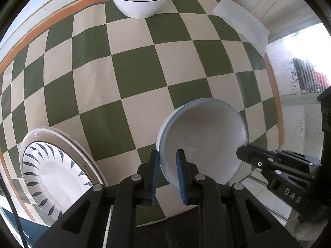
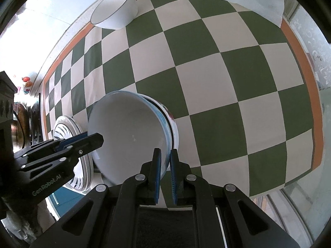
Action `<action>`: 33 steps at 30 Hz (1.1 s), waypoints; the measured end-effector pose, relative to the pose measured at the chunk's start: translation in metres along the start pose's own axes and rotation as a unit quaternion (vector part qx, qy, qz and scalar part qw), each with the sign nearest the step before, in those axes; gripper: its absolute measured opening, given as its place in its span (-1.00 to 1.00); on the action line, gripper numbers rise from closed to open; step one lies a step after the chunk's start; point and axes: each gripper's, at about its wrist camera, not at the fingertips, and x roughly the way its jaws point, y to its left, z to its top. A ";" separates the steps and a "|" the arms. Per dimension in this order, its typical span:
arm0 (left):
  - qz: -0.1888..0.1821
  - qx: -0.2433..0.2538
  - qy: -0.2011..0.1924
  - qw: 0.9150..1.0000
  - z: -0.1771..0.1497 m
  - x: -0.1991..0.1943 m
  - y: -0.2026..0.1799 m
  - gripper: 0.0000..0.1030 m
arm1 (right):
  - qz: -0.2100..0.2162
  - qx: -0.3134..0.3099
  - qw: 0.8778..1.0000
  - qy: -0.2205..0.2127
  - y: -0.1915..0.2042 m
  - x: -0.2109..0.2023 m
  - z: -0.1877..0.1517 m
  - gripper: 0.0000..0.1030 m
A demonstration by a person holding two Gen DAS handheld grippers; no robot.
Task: Organize plates and bowls
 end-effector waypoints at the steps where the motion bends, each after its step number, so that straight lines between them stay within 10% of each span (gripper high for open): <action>1: -0.004 -0.004 -0.002 1.000 0.000 -0.005 0.002 -0.71 | 0.003 0.000 1.000 0.001 0.000 -0.001 0.000 -0.81; 8: -0.024 -0.051 -0.066 0.996 0.030 -0.065 0.022 -0.43 | 0.028 -0.003 0.999 -0.016 0.000 -0.045 0.020 -0.80; 13: -0.024 -0.099 -0.098 0.990 0.090 -0.075 0.052 -0.31 | 0.056 -0.015 0.998 -0.040 0.010 -0.072 0.072 -0.02; 22: -0.029 -0.162 -0.072 0.984 0.196 -0.033 0.105 -0.31 | 0.055 -0.043 0.995 -0.066 0.054 -0.043 0.210 -0.02; 30: -0.029 -0.176 -0.040 0.983 0.227 0.006 0.118 -0.40 | 0.040 -0.033 0.998 -0.021 0.066 0.019 0.283 -0.05; 33: -0.035 -0.174 -0.046 0.983 0.228 0.010 0.116 -0.66 | 0.038 -0.031 0.999 -0.012 0.063 0.033 0.291 -0.57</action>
